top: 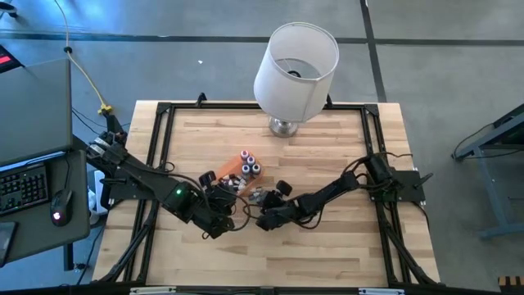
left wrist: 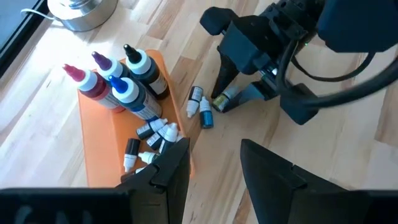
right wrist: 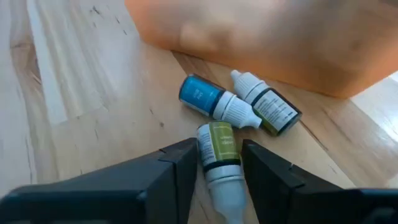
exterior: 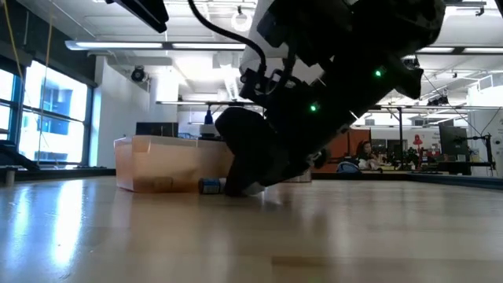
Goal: Pick & Place food coloring
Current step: Put the bottom small green food coloring bottle into the bin
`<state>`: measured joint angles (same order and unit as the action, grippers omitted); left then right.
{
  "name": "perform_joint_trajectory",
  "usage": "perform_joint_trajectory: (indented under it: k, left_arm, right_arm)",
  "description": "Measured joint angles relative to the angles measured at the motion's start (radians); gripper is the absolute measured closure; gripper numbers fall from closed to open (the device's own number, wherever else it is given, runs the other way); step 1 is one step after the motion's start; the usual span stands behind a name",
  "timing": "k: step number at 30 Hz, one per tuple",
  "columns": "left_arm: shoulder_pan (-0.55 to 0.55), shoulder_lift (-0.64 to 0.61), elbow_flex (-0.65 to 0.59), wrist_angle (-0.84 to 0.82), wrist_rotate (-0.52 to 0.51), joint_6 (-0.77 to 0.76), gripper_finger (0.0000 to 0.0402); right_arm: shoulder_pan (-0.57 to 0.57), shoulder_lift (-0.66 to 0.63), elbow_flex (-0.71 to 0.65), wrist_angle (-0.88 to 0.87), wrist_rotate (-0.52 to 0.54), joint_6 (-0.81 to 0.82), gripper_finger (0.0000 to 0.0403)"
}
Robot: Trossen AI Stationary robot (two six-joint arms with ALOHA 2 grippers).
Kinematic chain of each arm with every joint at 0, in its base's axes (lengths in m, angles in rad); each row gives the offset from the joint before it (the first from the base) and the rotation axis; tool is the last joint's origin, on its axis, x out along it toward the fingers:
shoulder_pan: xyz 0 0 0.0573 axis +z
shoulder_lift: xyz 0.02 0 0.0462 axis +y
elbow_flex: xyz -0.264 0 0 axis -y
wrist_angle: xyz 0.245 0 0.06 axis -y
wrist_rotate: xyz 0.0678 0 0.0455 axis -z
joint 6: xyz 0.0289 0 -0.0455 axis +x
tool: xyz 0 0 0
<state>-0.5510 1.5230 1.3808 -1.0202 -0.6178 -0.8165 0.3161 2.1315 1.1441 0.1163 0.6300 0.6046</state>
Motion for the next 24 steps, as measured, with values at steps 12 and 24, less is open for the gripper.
perform_joint_trajectory:
  k: [12, 24]
  left_arm:
    - [0.001, 0.000, 0.000, 0.000, 0.001, 0.008, 0.0262]
    - [0.001, -0.001, 0.000, 0.008, 0.003, 0.026, 0.0262]
  right_arm:
    - [0.014, -0.047, 0.026, 0.021, -0.101, -0.156, 0.0340]
    - [-0.106, -0.051, 0.264, 0.053, -0.057, -0.416, 0.0335]
